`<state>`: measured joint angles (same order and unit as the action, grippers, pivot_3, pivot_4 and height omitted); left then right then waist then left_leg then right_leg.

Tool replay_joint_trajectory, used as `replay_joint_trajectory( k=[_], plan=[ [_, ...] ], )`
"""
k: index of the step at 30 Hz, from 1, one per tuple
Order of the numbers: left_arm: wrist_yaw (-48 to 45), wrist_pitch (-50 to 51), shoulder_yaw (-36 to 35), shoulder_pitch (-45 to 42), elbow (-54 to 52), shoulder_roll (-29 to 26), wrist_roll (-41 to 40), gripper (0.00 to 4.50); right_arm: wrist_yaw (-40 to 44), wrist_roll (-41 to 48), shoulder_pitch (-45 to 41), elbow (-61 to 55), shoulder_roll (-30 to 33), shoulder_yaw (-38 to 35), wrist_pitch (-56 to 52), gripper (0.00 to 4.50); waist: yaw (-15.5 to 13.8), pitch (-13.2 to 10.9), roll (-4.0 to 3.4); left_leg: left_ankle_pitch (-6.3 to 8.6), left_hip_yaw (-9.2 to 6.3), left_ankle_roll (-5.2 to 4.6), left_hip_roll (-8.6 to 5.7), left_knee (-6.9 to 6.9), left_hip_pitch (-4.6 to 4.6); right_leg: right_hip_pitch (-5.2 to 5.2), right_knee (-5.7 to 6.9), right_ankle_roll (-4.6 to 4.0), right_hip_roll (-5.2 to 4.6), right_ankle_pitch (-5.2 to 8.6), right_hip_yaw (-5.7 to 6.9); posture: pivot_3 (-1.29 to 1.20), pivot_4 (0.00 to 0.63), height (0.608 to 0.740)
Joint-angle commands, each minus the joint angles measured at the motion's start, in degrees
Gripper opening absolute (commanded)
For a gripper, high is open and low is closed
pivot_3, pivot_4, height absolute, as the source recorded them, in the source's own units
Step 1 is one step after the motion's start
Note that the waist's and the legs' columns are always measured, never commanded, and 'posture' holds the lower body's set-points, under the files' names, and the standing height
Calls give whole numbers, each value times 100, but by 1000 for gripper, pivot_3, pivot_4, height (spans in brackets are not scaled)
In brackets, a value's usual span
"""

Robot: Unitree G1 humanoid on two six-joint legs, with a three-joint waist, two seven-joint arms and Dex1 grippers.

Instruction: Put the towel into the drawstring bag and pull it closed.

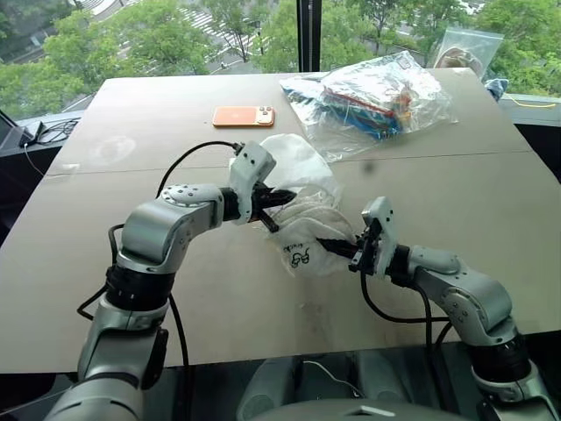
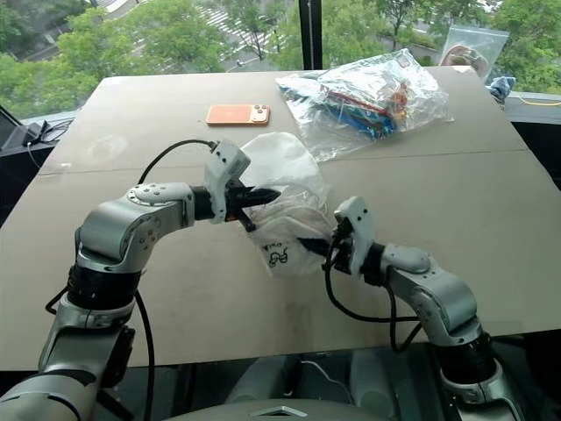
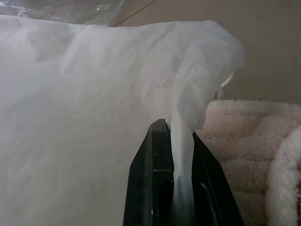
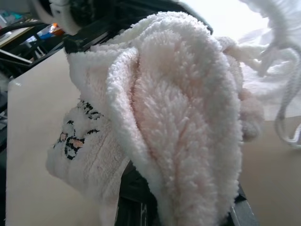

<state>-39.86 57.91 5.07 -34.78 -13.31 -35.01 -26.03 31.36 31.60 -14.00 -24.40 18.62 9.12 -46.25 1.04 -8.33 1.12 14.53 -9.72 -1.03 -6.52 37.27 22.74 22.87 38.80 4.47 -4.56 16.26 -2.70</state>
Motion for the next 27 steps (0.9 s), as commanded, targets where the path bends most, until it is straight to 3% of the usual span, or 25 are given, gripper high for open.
replay_joint_trajectory(
  k=[1, 9, 14, 19, 27],
  plan=[
    [-94, -16, -38, 194, -396, -187, -59, 0, -285, -6, -186, 189, -196, -241, 27, 11, 8, -5, -9, 0, 1, 0, 0, -1, 0, 1, 0, 0, 0, 0, -2, 0, 150, 740],
    [-78, 179, -114, 283, -598, -257, -199, 0, -778, -667, -570, 1041, -416, -20, 233, 11, -7, -9, -13, 0, 3, 0, -1, 0, 2, 10, 2, 0, -1, 0, -1, 0, 150, 740],
    [-90, 289, -135, 198, -597, -254, -292, 0, -1092, -1089, -1086, 1806, -995, 307, 334, 11, 87, -10, -15, -2, 3, 3, 0, -4, 2, 15, 11, -1, 2, 0, -3, 0, 150, 740],
    [-95, 116, -57, 183, -593, -468, -138, 0, -908, -943, -1213, 2031, -1521, 223, 500, 11, 141, -11, -16, -2, 7, 3, 0, -4, 2, 15, 8, -1, 1, 0, -7, 0, 150, 740],
    [86, -82, 2, 218, -729, -588, 139, 0, -600, -1518, -1457, 2575, -1744, 878, 984, 11, 146, -12, -18, -2, 6, 3, 0, -4, 2, 20, 10, -1, 4, 0, -6, 0, 150, 740]
  ],
)
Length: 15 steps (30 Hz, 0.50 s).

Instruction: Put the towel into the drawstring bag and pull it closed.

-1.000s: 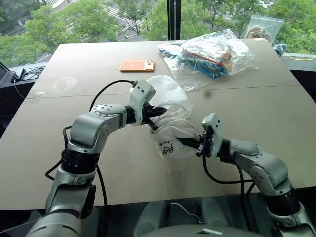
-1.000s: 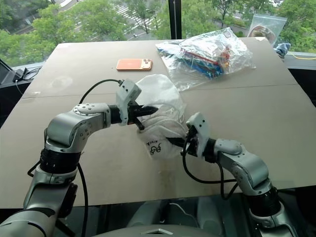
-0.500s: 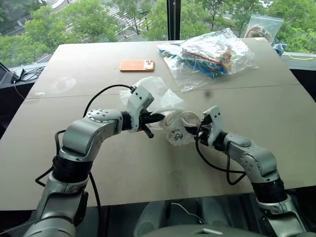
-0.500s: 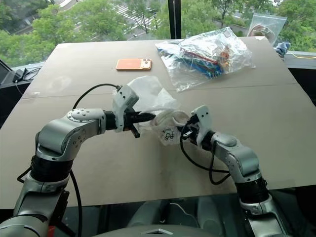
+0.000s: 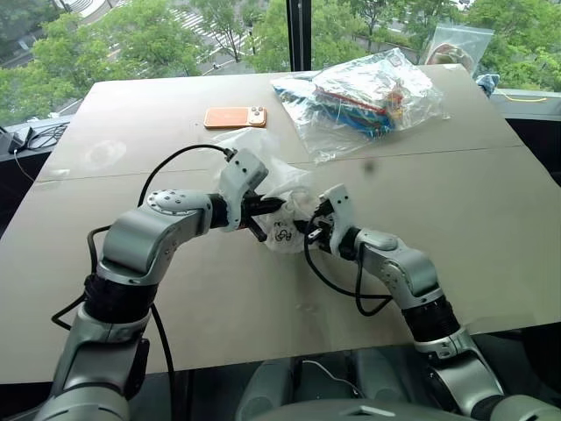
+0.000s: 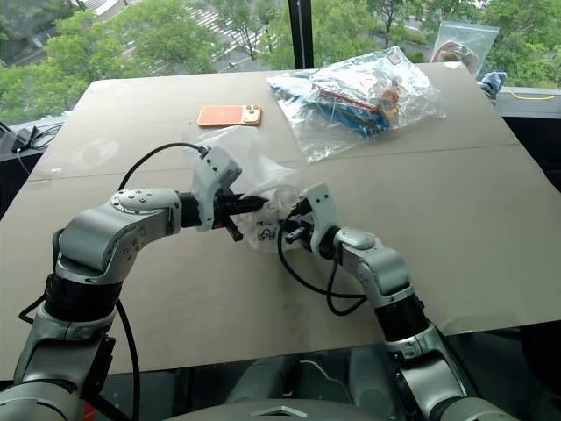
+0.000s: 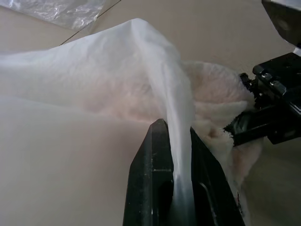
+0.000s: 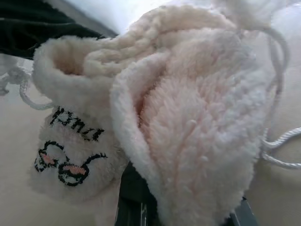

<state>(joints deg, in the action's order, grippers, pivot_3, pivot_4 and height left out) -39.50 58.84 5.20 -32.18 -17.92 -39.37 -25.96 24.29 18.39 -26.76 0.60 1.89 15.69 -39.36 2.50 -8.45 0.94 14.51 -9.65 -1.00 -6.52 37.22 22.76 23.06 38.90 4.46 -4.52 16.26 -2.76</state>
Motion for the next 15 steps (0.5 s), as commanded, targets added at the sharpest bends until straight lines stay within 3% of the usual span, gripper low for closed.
replay_joint_trajectory(
  k=[1, 8, 12, 13, 15],
  plan=[
    [79, -218, -31, -26, -241, -208, 212, 0, 47, -323, -214, 207, -85, 269, 356, 11, 3, 0, 0, 0, 0, 0, 0, -1, 0, 1, 0, 0, 0, 0, 0, 0, 150, 740],
    [592, -1356, 54, 88, 357, -649, 1427, 0, -41, -652, -126, 703, -140, 253, 617, 11, 8, 2, -2, -2, 2, 4, 1, -2, -1, 5, 4, -4, 4, -2, -4, 0, 150, 740],
    [646, -1535, 3, 141, 419, -552, 1582, 0, 218, -360, -157, 778, -284, 3, 652, 11, 3, 2, -2, -4, 1, 7, 2, -1, -2, 4, 6, -8, 7, -5, -3, 0, 150, 740],
    [634, -1565, 6, 151, 399, -539, 1615, 0, 238, -317, -182, 785, -319, -64, 657, 962, 3, 2, -2, -4, 2, 7, 2, -1, -2, 4, 6, -9, 7, -6, -4, 0, 150, 740],
    [561, -1650, 38, 235, 286, -584, 1685, 0, 221, -36, -290, 738, -535, -311, 452, 1773, 10, 1, -3, -4, 1, 7, 2, -2, -1, 6, 7, -9, 7, -6, -3, 0, 150, 740]
  ],
)
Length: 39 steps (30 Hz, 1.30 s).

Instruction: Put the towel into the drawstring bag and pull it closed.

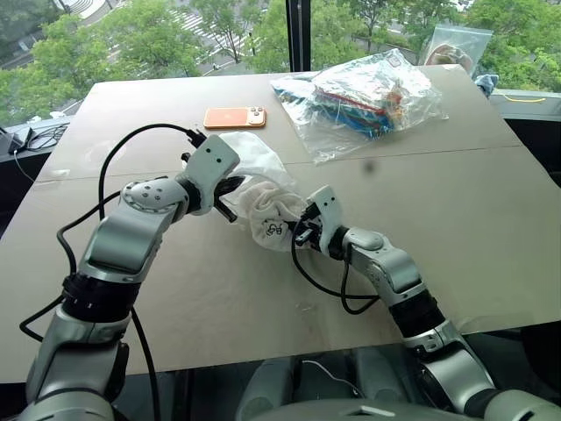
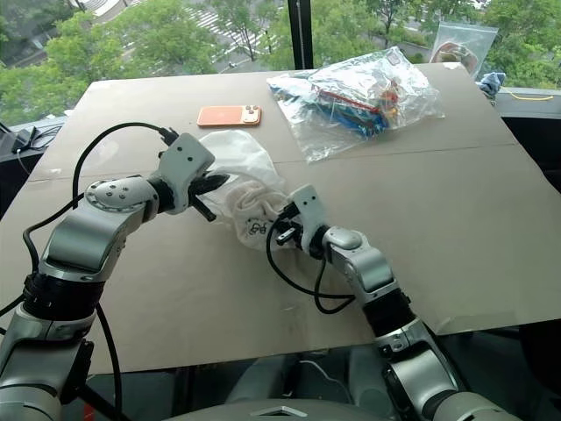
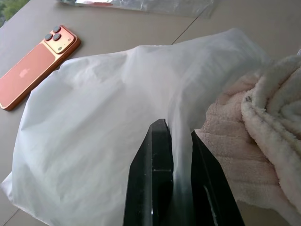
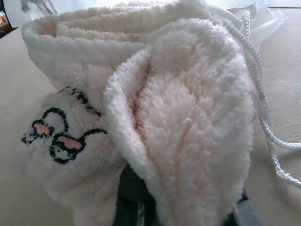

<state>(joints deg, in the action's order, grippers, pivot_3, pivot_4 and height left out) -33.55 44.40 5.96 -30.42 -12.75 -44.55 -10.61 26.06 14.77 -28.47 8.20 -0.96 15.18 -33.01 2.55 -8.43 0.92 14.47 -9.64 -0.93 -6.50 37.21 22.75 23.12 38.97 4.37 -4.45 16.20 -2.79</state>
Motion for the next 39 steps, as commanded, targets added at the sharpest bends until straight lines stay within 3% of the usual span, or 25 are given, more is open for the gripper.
replay_joint_trajectory(
  k=[1, 2, 3, 10, 17, 20, 23, 25, 35, 39],
  plan=[
    [-75, -190, -48, 95, -279, -72, 135, 0, 71, 385, -163, -32, -315, -280, -265, 2202, 12, 0, -1, 0, 0, 0, 1, -1, 0, 1, 1, 0, 0, 0, -1, 0, 150, 740],
    [-102, -153, -62, 120, -312, -69, 115, 0, 82, 387, -220, 9, -375, -262, -312, 2723, 19, -1, -2, 0, 1, 0, 2, -3, 0, 2, 1, 0, 0, 0, -2, 0, 150, 740],
    [-126, -123, -87, 132, -327, -69, 100, 0, 66, 352, -273, 66, -427, -232, -326, 2917, 21, -1, -2, 0, 1, 0, 2, -4, 0, 2, 2, 0, 0, 0, -2, 0, 150, 740],
    [-314, -6, -40, 208, -586, -112, 101, 0, -65, 158, -626, 743, -813, -192, -226, 2917, 24, -2, -3, 0, 1, 0, 2, -4, 1, 4, 1, -1, 1, 0, -1, 0, 150, 740],
    [-91, 623, -247, 414, -1272, 141, -79, 0, 466, -25, -792, 1027, -655, 190, -335, 2917, 136, -1, -2, 0, 1, 0, 2, -3, 1, 3, 3, -1, 2, 0, 0, 0, 150, 740],
    [-49, 871, -375, 669, -1554, 173, -158, 0, 455, -29, -842, 1173, -687, 58, -310, 2086, 186, 0, -4, 0, 6, 0, 3, -3, 1, 6, 4, -1, 1, 0, -7, 0, 150, 740],
    [-37, 1078, -573, 945, -1642, 221, -283, 0, 489, 122, -832, 1115, -811, -91, -319, 598, 186, 0, -4, 0, 6, 0, 4, -4, 1, 7, 6, -1, 2, 0, -6, 0, 150, 740],
    [-54, 1188, -698, 1003, -1646, 244, -382, 0, 502, 268, -784, 1018, -918, -208, -309, 22, 163, 1, -4, 0, 6, 0, 5, -3, 1, 6, 6, -1, 3, 0, -6, 0, 150, 740],
    [-191, 1551, -949, 530, -1234, 118, -796, 0, 381, 1608, -643, 501, -1322, -1061, -925, 22, 131, -1, -5, 0, 5, 0, 5, -2, 1, 6, 4, -2, 3, -1, -5, 0, 150, 740],
    [-478, 2672, -1428, 230, -1390, 464, -1861, 0, -2, 2098, -840, 751, -1541, -1508, -889, 22, 129, -1, -5, 0, 3, 0, 5, -2, 2, 5, 4, -2, 4, -1, -2, 0, 150, 740]
  ],
)
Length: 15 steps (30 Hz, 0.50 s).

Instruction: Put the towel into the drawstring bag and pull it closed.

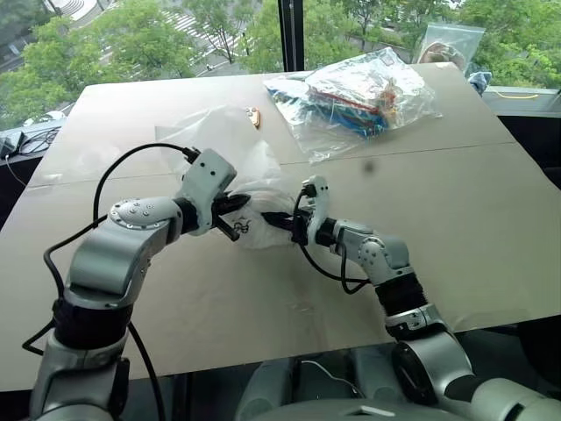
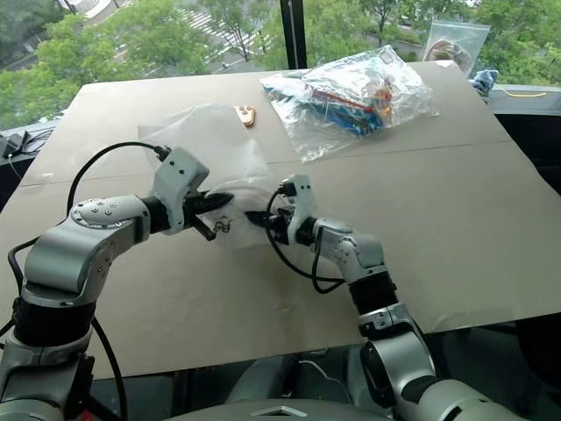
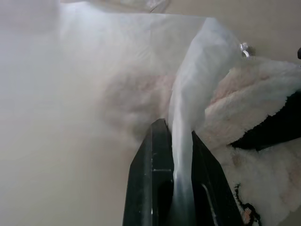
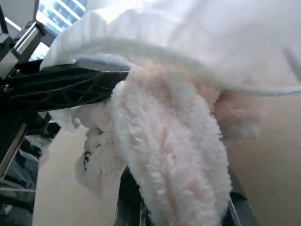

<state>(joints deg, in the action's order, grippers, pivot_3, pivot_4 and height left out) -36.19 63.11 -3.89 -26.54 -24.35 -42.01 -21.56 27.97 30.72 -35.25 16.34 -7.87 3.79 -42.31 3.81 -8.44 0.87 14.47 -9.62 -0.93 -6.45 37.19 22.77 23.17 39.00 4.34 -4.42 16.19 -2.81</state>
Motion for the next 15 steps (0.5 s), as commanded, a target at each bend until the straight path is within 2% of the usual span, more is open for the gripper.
replay_joint_trajectory(
  k=[1, 3, 6, 12, 15],
  plan=[
    [-256, 1107, -593, -213, -287, 322, -1035, 0, -226, 657, -215, -40, -896, -461, 23, 22, 11, 0, 0, 0, 0, 0, 0, 0, 0, 0, -1, 0, -1, 0, 0, 0, 150, 740],
    [-298, 1773, -768, -342, -462, 464, -1485, 0, -326, 895, -380, -24, -944, -588, 31, 22, 25, 0, 1, 0, -1, 0, 0, 0, 3, 1, -1, 0, -2, 0, 2, 0, 150, 740],
    [-337, 2292, -880, -501, -722, 576, -1990, 0, -488, 705, -562, 95, -845, -428, 347, 22, 45, 0, 0, 0, 0, 0, 0, 0, 4, 3, 1, 0, -3, 0, 0, 0, 150, 740],
    [12, 2478, -978, -646, -741, 944, -2269, 0, -136, 199, -629, 55, -573, 311, 763, 22, 48, 0, 0, 0, 5, 0, 2, 1, 2, 4, 3, 0, 0, 0, -4, 0, 150, 740],
    [194, 2653, -1211, -808, -592, 1221, -2340, 0, -312, 1656, -642, -91, -984, -653, 219, 22, -10, 0, 1, 0, 1, 1, 1, 5, 3, 1, 0, 0, 0, 0, 1, 0, 150, 740]
  ],
)
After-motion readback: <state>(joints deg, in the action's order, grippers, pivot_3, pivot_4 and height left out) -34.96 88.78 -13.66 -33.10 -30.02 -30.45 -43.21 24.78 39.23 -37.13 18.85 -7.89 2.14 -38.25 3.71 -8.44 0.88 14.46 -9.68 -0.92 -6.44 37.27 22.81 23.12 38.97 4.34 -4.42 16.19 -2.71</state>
